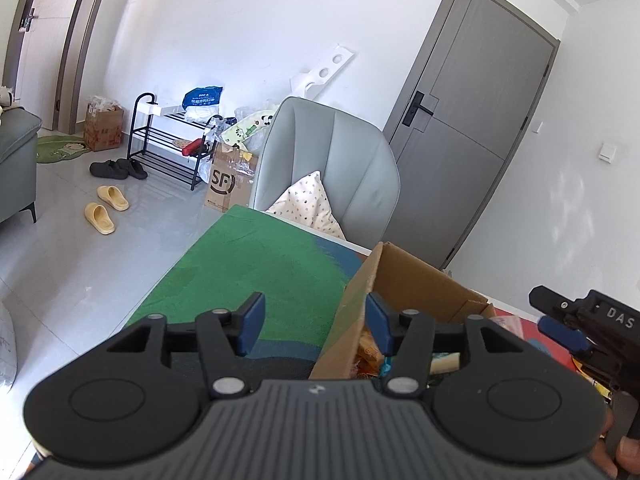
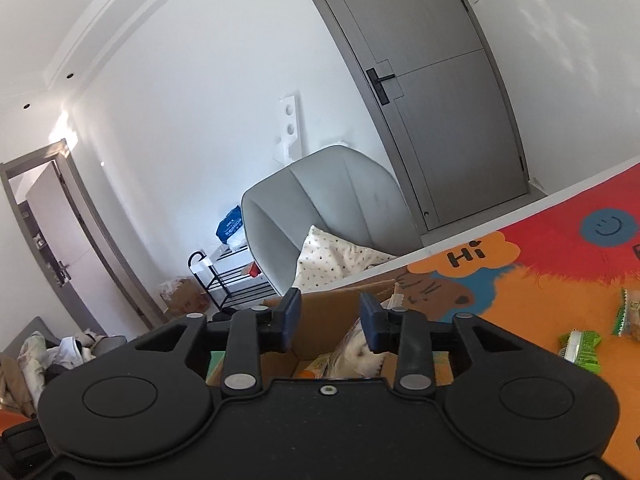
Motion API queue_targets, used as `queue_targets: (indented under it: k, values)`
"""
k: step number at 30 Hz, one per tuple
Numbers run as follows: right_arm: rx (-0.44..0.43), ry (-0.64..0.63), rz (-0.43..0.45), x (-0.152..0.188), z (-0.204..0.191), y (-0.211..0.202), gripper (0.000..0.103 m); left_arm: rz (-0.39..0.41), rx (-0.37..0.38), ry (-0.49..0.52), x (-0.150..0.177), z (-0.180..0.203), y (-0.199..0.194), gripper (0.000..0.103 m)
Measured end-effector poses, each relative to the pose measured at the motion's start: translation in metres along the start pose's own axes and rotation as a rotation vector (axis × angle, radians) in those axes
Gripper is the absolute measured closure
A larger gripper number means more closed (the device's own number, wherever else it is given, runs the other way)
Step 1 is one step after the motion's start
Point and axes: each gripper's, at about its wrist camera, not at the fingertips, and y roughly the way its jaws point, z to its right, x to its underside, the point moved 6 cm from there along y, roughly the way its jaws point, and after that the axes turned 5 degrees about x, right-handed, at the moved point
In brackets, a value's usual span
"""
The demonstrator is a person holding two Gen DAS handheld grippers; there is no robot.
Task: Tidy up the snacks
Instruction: 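Open the left tool over the box while the right tool releases the white cake pack inside, then move both tools back toward the green snack bag and green-printed bread pack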
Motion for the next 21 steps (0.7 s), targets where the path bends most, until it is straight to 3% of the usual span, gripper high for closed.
queue_targets:
  k: [1,6,16,21]
  values:
    - [0.012,-0.002,0.009,0.000,0.001,-0.003,0.048,0.002,-0.001,0.002,0.000,0.002,0.000,0.042]
    - [0.060,-0.013,0.047,-0.003,0.013,-0.022,0.037,0.008,0.013,0.023,0.003,0.016,0.001,0.035]
    - [0.155,0.035,0.040,0.012,0.058,-0.053,0.020,0.011,0.023,0.092,0.017,0.048,-0.002,0.014]
    - [0.189,0.050,0.020,0.018,0.079,-0.064,0.014,-0.020,0.012,0.129,0.032,0.065,0.001,0.009]
